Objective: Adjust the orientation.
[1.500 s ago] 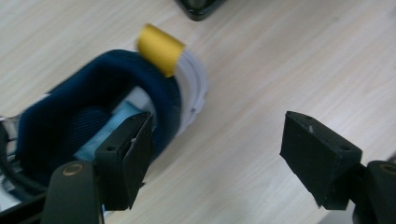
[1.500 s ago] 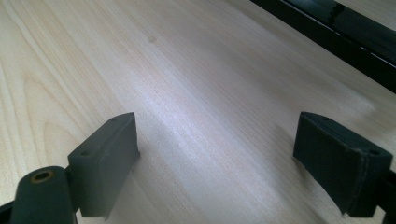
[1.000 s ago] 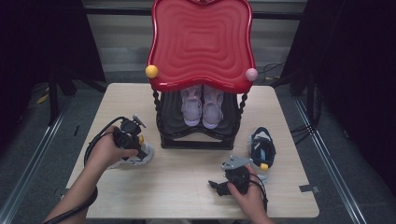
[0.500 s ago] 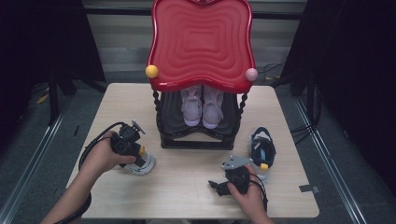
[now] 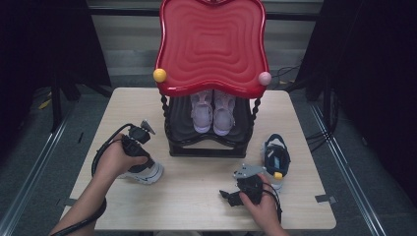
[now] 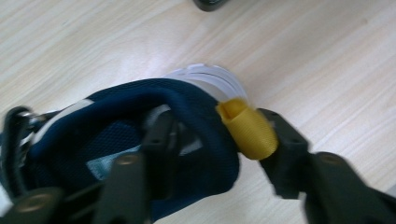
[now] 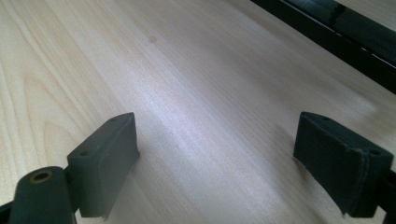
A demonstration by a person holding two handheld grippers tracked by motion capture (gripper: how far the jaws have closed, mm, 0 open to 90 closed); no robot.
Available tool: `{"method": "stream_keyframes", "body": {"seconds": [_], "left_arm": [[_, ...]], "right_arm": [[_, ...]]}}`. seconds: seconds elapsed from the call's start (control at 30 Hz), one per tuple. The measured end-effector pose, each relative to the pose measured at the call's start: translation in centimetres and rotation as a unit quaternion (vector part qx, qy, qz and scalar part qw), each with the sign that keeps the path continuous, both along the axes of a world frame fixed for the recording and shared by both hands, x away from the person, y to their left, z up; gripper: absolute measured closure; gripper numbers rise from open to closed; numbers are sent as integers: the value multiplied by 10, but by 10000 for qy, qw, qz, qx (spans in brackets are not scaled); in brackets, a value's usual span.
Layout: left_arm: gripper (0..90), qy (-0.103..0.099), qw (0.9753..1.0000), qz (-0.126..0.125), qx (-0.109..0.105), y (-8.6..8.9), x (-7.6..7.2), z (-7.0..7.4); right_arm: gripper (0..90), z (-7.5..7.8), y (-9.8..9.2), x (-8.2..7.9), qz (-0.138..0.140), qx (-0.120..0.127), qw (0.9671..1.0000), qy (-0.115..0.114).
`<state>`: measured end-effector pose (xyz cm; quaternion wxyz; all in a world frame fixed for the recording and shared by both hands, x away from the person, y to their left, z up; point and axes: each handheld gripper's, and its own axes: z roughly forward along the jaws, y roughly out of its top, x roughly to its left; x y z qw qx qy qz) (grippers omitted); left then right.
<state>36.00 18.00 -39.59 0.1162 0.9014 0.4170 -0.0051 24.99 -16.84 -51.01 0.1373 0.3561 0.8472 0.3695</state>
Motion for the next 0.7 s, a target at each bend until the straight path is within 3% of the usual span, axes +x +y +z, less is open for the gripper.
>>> {"method": "stream_keyframes", "body": {"seconds": [0.13,0.3,0.47,0.6,0.7], "left_arm": [[723,123,9999,34,-63,4,-1,5],[751,332,9993,-154,35,8,-8,6],[738,414,9991,-115,-38,9,-9,6],[596,372,9993,-53,36,4,-5,3],[578,348,9993,62,76,0,-3,2]], "right_arm": [[128,0,0,0,-5,4,10000,19],[128,0,0,0,-5,3,10000,19],[128,0,0,0,-5,4,10000,18],[128,0,0,0,1,-1,10000,-3],[128,0,0,0,1,-1,10000,-2]]}}
